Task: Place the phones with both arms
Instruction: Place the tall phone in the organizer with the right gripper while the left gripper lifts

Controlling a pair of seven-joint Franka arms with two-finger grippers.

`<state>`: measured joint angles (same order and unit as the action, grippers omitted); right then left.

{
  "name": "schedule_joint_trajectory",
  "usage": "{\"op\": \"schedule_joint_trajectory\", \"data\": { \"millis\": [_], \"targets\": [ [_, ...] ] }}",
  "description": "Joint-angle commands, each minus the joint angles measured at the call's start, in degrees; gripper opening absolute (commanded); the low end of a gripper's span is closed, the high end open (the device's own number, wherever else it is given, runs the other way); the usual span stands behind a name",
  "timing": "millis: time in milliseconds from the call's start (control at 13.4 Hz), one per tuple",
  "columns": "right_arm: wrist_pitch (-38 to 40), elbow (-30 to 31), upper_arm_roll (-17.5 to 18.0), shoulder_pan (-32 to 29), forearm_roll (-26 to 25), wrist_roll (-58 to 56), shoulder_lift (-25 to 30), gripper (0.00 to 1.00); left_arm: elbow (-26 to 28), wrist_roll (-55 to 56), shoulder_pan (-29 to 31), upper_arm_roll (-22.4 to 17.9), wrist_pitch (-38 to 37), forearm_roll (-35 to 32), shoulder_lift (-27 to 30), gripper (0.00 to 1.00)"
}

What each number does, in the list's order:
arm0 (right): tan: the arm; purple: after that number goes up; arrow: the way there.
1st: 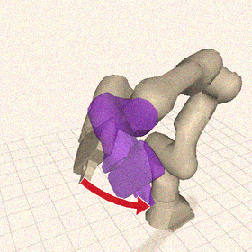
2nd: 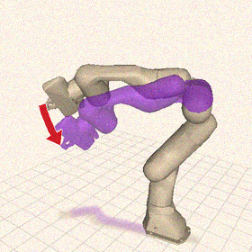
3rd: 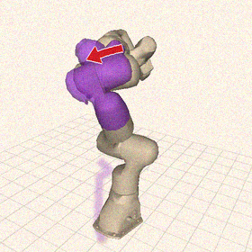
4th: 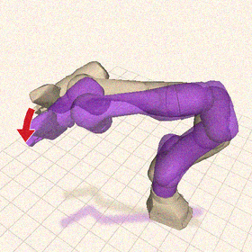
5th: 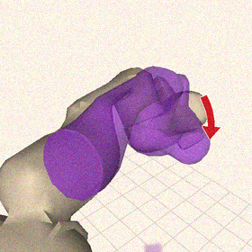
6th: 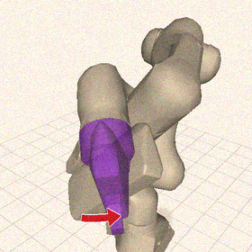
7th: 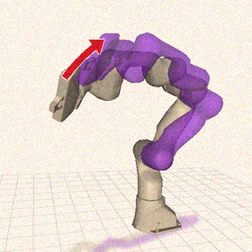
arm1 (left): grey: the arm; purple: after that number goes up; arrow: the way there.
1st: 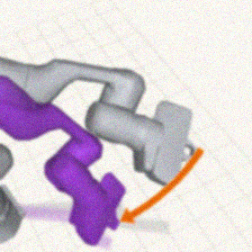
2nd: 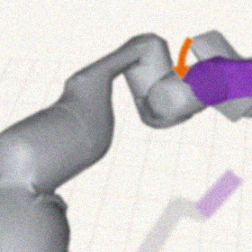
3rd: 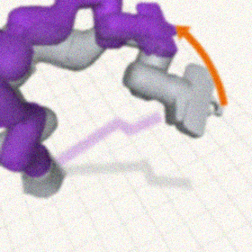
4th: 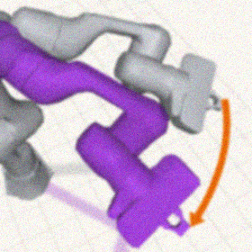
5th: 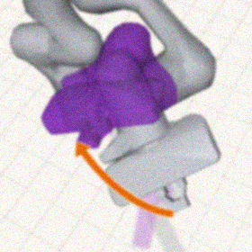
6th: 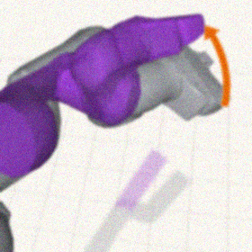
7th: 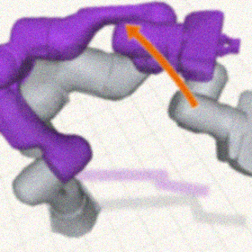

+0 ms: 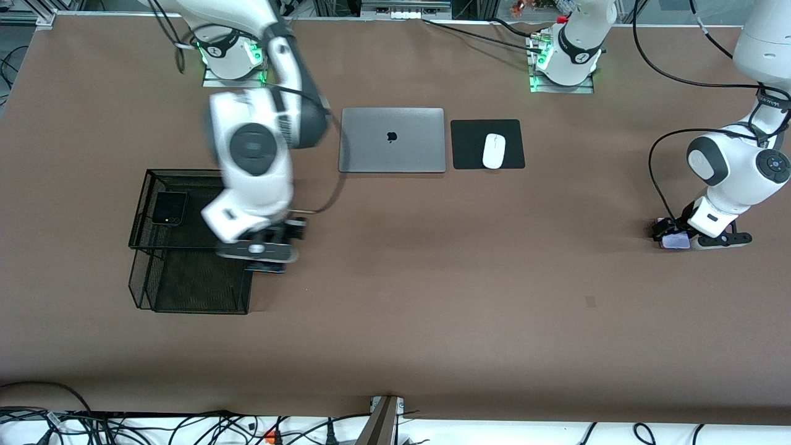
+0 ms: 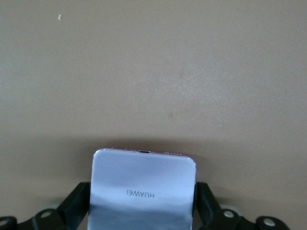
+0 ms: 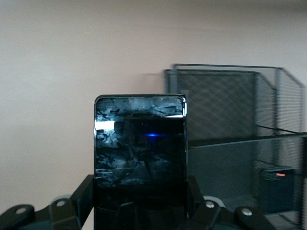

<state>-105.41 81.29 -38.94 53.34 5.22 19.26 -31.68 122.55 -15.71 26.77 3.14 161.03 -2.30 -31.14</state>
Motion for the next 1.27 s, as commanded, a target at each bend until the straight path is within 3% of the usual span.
{"op": "schedule_joint_trajectory", "data": {
  "millis": [0, 225, 300, 449, 749, 973, 1198],
  "targets": [
    [-0.8, 11.5, -4.0, -0.2, 0.0, -8.9, 9.6, 0.01, -0.2, 1.1, 0.5, 0.5, 0.5, 0.2, -0.3, 0.79],
    [-5.8, 23.4, -6.9, -0.3, 0.0, -11.5, 17.2, 0.01, -0.3, 2.0, 0.6, 0.5, 0.5, 0.2, -0.3, 0.36],
    [-10.3, 29.0, -7.0, -0.3, 0.0, -12.3, 20.3, 0.01, -0.3, 2.6, 0.5, 0.5, 0.3, 0.2, -0.2, 0.25],
    [-16.4, 36.7, -7.0, -0.3, 0.0, -12.4, 24.5, 0.01, -0.8, 3.5, 0.0, 0.6, -0.5, 0.2, 0.3, 0.13],
    [-26.7, 45.2, -6.9, -0.3, 0.0, -12.0, 25.8, 0.02, -6.1, 4.7, -0.1, 2.3, -12.3, 0.2, 1.5, 0.00],
    [-29.7, 46.3, -6.8, -0.2, 0.1, -12.0, 24.6, 0.02, -9.7, 7.6, -0.1, 4.5, -19.1, 0.2, 2.3, 0.00],
    [-32.1, 46.4, -6.3, 0.2, 1.4, -11.3, 22.9, 0.03, -13.1, 15.8, -0.8, 9.4, -24.8, -0.2, 2.2, 0.00]
  ]
}}
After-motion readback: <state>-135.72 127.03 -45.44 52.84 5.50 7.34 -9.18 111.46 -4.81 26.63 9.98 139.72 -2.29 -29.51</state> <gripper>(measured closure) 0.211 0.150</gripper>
